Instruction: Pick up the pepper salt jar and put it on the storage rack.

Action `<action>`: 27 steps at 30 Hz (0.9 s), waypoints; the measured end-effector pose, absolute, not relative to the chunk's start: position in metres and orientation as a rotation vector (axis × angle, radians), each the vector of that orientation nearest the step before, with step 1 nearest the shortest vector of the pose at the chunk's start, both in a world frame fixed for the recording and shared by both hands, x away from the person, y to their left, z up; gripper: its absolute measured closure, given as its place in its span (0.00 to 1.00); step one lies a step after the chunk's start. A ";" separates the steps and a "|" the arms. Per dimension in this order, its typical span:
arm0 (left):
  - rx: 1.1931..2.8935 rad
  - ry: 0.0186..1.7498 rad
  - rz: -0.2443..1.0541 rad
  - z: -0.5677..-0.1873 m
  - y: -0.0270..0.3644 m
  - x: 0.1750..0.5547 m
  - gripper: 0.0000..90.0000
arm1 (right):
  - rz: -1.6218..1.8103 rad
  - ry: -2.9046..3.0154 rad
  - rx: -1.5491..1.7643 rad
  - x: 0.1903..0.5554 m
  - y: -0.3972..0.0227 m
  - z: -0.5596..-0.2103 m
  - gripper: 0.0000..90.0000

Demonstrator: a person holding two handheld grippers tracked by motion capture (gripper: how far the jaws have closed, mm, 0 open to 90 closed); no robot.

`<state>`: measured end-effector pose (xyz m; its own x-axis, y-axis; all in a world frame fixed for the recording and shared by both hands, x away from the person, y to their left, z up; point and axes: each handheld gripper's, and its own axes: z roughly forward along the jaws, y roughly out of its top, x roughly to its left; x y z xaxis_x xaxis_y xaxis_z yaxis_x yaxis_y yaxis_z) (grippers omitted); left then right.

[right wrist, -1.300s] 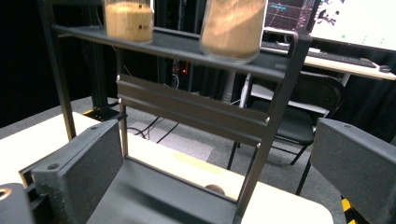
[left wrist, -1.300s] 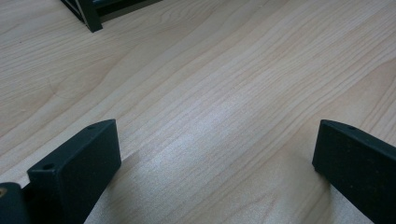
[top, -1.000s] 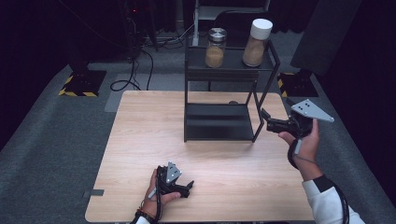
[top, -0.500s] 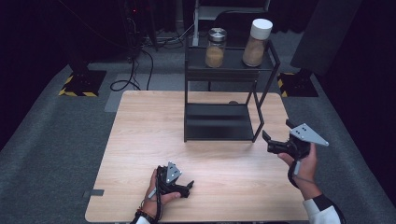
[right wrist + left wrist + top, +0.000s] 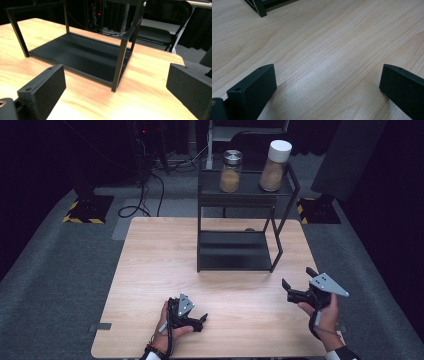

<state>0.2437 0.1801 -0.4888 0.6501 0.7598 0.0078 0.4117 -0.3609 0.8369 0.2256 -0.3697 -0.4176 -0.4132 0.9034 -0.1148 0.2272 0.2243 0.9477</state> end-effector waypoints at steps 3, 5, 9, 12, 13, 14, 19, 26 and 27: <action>1.994 0.913 0.505 -0.489 0.180 0.244 0.01 | 1.203 1.807 1.064 0.221 -0.370 -0.426 0.02; 1.995 0.913 0.504 -0.489 0.180 0.244 0.01 | 1.192 1.821 1.077 0.219 -0.371 -0.431 0.02; 1.995 0.913 0.505 -0.489 0.180 0.244 0.01 | 1.171 1.840 1.102 0.214 -0.372 -0.441 0.02; 1.995 0.913 0.504 -0.489 0.180 0.244 0.01 | 1.171 1.853 1.117 0.211 -0.375 -0.448 0.02; 1.995 0.914 0.504 -0.489 0.180 0.244 0.01 | 1.161 1.860 1.120 0.210 -0.374 -0.451 0.02; 1.995 0.913 0.504 -0.489 0.180 0.244 0.01 | 1.155 1.868 1.125 0.210 -0.375 -0.453 0.02; 1.994 0.913 0.505 -0.489 0.180 0.244 0.01 | 1.134 1.897 1.140 0.207 -0.373 -0.464 0.02; 1.995 0.913 0.504 -0.489 0.180 0.244 0.01 | 1.097 1.947 1.162 0.208 -0.374 -0.470 0.02; 1.995 0.913 0.504 -0.489 0.180 0.244 0.01 | 1.094 1.948 1.168 0.207 -0.374 -0.472 0.02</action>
